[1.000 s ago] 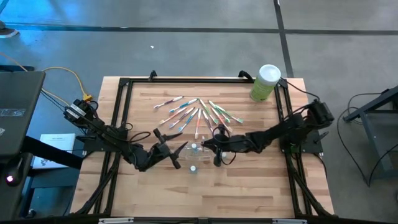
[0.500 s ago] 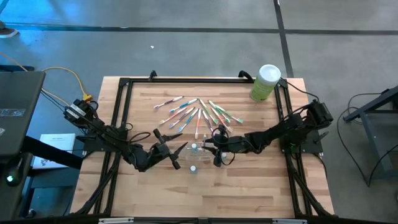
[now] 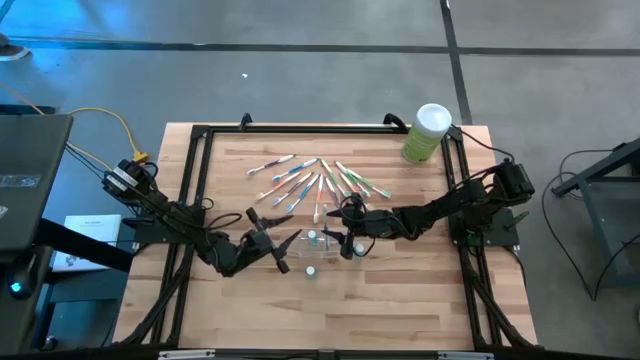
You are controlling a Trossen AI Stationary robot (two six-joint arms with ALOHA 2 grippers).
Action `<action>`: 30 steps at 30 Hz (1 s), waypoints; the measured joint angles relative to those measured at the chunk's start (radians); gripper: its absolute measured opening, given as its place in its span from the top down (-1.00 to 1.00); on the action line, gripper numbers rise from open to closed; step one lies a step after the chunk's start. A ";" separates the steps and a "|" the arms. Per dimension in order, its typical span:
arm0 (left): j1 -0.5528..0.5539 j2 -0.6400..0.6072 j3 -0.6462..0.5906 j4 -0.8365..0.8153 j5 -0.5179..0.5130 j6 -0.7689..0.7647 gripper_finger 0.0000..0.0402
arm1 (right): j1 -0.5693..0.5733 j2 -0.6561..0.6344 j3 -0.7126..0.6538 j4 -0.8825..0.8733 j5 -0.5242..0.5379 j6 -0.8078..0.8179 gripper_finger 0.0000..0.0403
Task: Pick & Place toothbrushing station
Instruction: Put the blue toothbrush into the transparent organizer, then put the blue mouthwash into the transparent organizer
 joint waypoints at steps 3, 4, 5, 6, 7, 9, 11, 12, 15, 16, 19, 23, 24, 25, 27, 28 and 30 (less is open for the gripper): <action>0.000 0.000 0.000 0.000 0.000 -0.001 0.05 | 0.002 0.000 0.000 0.001 0.000 -0.025 -0.18; 0.000 0.000 0.000 0.000 0.000 -0.001 0.05 | 0.002 0.000 0.000 0.000 0.000 -0.026 -0.18; 0.000 0.000 0.000 0.000 0.000 0.002 0.05 | 0.002 0.000 0.000 -0.005 0.001 -0.026 -0.18; 0.000 -0.001 0.000 0.000 0.000 0.010 0.05 | 0.002 -0.003 0.000 -0.019 0.001 -0.026 -0.18; 0.000 -0.001 0.000 0.001 0.000 0.021 0.05 | 0.002 -0.005 0.000 -0.033 0.001 -0.027 -0.18; 0.000 -0.002 0.000 0.000 0.000 0.048 0.05 | 0.002 -0.005 0.000 -0.048 0.002 -0.023 -0.18; 0.000 -0.002 0.000 0.000 0.000 0.066 0.05 | 0.006 -0.005 0.000 -0.067 0.003 -0.023 -0.18; 0.000 -0.002 0.000 0.000 0.000 0.071 0.05 | 0.009 -0.005 0.000 -0.073 0.010 -0.026 -0.18; 0.000 -0.002 0.000 0.000 0.000 0.086 0.05 | 0.024 -0.005 0.000 -0.075 0.018 -0.053 -0.18; 0.000 -0.002 0.000 0.000 0.000 0.075 0.05 | 0.029 -0.005 0.000 -0.075 0.021 -0.068 -0.18; -0.006 0.000 0.000 -0.001 0.002 -0.031 0.05 | 0.049 -0.010 0.000 -0.080 0.070 -0.115 -0.17; -0.019 -0.006 0.000 -0.010 -0.004 -0.045 0.05 | 0.074 -0.037 0.001 -0.096 0.122 -0.159 -0.17; -0.023 -0.011 0.000 -0.008 -0.013 -0.026 0.05 | 0.080 -0.049 0.000 -0.115 0.129 -0.160 -0.17; -0.026 -0.017 0.000 -0.007 -0.030 -0.007 0.05 | 0.084 -0.063 0.000 -0.131 0.136 -0.160 -0.17; -0.035 -0.034 0.000 -0.009 -0.068 0.028 0.05 | 0.091 -0.096 0.000 -0.173 0.142 -0.160 -0.17; -0.039 -0.046 0.000 -0.009 -0.092 0.049 0.05 | 0.095 -0.110 0.000 -0.199 0.143 -0.156 -0.17; -0.046 -0.076 0.000 -0.007 -0.141 0.119 0.05 | 0.100 -0.138 0.000 -0.242 0.142 -0.152 -0.17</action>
